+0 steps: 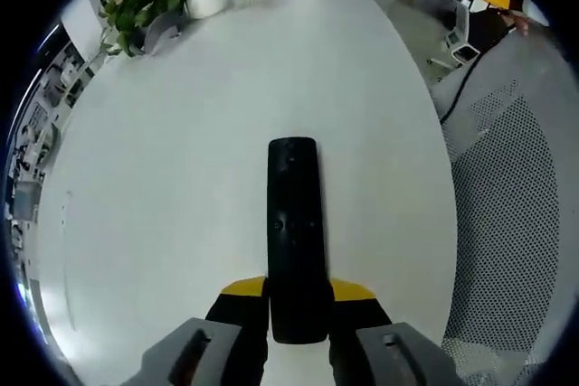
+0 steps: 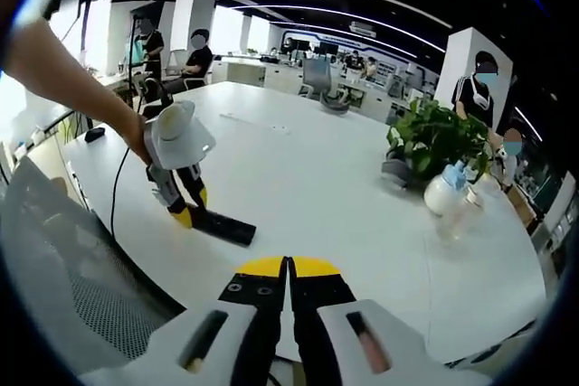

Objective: Press the specified remote control buttons in sequence, fully releasing each button before pressing the next.

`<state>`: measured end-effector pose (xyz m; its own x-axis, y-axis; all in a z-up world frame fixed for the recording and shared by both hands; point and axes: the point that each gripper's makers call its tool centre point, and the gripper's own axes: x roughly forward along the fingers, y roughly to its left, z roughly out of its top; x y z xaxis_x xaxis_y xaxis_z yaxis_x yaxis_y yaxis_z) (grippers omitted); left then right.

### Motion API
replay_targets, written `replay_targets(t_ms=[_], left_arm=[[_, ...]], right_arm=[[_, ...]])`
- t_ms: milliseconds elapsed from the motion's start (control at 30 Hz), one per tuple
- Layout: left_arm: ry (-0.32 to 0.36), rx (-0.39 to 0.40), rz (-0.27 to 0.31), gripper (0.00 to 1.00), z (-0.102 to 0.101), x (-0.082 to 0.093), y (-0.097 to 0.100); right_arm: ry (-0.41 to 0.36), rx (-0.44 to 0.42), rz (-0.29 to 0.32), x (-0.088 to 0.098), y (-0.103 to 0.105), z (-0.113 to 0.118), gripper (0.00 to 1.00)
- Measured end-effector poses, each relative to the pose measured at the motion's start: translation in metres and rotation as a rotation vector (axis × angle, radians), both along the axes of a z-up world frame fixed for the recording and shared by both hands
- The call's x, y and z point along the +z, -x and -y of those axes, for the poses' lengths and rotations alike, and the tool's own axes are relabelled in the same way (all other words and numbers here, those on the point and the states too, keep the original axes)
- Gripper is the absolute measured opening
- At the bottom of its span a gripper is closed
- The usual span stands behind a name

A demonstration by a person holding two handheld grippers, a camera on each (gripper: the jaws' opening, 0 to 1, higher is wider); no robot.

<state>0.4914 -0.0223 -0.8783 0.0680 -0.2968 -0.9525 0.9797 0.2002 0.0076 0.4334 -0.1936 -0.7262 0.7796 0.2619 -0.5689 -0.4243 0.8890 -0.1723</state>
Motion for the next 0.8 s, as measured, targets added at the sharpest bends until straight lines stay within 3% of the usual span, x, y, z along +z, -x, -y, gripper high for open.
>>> replay_targets(t_ms=[800], left_arm=[[0.044, 0.017, 0.011, 0.23, 0.004, 0.001, 0.039]], right_arm=[[0.014, 0.014, -0.011, -0.003, 0.003, -0.001, 0.0]])
